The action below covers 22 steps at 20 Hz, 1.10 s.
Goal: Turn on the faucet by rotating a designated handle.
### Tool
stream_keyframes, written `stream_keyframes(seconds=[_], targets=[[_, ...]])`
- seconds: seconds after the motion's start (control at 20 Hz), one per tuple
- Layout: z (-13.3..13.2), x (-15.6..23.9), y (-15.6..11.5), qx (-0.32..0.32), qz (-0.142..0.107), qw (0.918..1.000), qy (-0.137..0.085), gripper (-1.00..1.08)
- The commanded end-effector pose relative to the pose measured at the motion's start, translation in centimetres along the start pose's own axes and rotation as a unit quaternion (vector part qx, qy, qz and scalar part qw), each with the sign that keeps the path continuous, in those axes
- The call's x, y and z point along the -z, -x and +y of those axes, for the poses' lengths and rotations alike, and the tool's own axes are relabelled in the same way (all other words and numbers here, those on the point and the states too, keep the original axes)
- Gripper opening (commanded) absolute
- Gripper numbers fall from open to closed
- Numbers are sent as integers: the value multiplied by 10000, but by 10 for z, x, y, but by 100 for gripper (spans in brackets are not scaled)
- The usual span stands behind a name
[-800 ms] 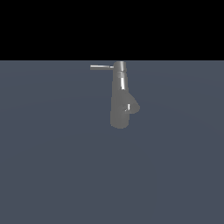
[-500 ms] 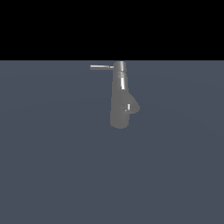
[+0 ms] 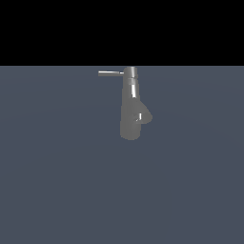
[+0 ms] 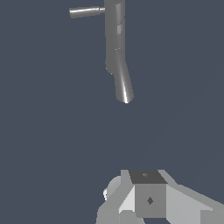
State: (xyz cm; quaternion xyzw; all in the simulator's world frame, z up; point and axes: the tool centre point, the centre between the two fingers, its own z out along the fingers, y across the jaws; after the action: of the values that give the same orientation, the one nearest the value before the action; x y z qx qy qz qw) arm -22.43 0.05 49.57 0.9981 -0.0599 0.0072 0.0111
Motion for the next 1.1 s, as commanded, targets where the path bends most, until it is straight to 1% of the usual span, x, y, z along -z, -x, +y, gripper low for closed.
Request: stream_keyframes(seconds=[0.0, 0.25, 0.5, 0.75, 1.05], targets=[[-3, 1, -12, -205, -5, 9998, 19, -100], [-12, 1, -45, -726, -11, 9973, 63, -100], [-22, -3, -80, -1280, -13, 9917, 103, -100], [-33, -11, -116, -1826, -14, 9831, 133, -100], [-48, -26, -158, -2471, -14, 9689, 158, -100]])
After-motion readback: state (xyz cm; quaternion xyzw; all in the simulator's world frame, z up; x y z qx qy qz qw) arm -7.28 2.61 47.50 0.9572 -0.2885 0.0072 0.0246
